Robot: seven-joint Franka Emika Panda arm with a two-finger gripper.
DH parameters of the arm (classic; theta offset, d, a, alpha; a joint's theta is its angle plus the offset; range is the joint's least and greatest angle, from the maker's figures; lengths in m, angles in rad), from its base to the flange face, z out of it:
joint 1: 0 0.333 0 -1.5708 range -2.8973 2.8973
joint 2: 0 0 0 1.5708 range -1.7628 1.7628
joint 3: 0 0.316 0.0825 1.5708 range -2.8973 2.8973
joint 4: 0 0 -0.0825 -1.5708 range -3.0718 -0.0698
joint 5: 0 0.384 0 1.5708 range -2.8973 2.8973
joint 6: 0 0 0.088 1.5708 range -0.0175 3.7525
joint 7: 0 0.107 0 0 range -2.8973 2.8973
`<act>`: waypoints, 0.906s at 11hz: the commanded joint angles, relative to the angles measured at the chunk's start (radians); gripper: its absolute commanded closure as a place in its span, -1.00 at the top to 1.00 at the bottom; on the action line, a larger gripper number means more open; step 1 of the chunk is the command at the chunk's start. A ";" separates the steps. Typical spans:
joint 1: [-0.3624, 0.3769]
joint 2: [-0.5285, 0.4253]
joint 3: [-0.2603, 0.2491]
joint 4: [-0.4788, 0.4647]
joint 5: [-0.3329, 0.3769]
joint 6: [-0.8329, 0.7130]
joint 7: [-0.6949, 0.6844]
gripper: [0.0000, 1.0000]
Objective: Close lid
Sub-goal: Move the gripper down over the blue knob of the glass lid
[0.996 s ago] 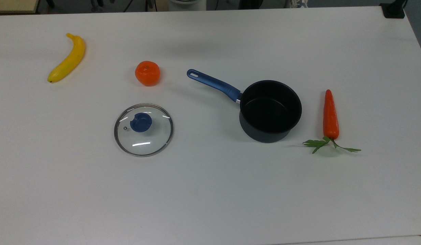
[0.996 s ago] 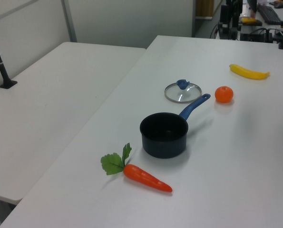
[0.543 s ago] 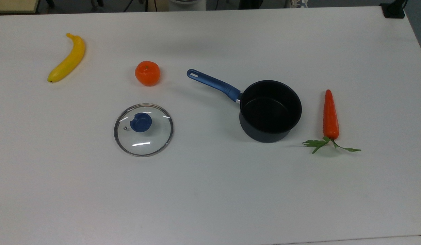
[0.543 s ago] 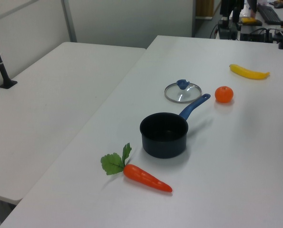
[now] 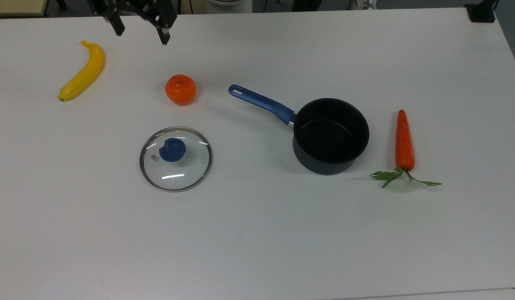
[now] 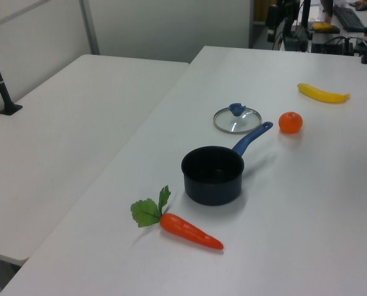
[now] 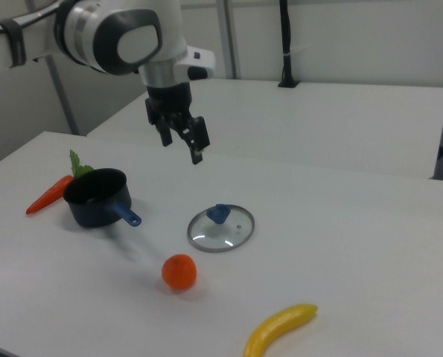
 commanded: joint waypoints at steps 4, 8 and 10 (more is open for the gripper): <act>-0.016 0.219 0.000 0.018 -0.002 0.220 0.077 1.00; 0.040 0.324 0.005 0.018 -0.046 0.312 0.181 1.00; 0.054 0.361 0.005 0.018 -0.071 0.356 0.227 1.00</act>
